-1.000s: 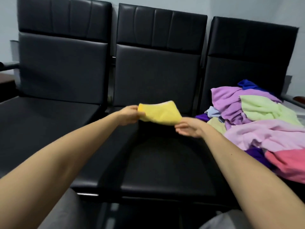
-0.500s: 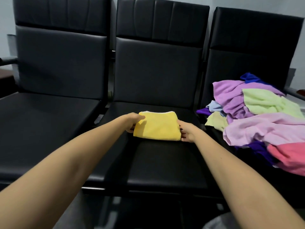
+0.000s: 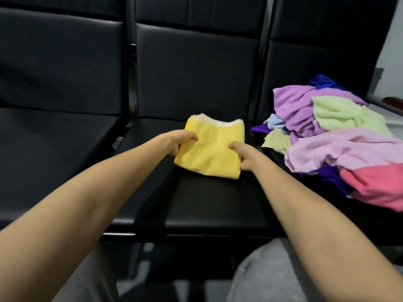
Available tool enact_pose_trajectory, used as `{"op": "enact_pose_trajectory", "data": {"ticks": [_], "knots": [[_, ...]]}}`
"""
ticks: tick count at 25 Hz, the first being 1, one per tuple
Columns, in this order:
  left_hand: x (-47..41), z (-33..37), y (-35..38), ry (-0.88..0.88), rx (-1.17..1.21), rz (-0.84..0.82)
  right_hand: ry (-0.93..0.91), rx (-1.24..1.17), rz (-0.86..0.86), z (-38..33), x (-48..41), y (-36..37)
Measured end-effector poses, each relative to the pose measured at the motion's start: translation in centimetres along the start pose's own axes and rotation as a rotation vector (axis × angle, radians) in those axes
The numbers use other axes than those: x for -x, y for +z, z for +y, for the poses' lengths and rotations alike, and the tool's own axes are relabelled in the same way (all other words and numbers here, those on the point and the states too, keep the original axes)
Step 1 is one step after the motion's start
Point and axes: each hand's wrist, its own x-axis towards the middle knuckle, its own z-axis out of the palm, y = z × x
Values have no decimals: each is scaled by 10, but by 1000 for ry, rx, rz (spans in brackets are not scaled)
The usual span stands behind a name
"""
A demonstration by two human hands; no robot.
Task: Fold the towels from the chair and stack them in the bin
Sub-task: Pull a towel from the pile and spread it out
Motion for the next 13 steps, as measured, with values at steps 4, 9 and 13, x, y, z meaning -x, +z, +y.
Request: {"op": "enact_pose_trajectory", "data": {"ticks": [4, 9, 13], "knots": [[18, 12, 46, 89, -22, -111, -143, 66, 99, 2, 19, -49], [56, 16, 131, 37, -78, -173, -159, 89, 275, 25, 58, -130], [96, 16, 201, -4, -86, -330, -78, -97, 268, 59, 101, -191]]}}
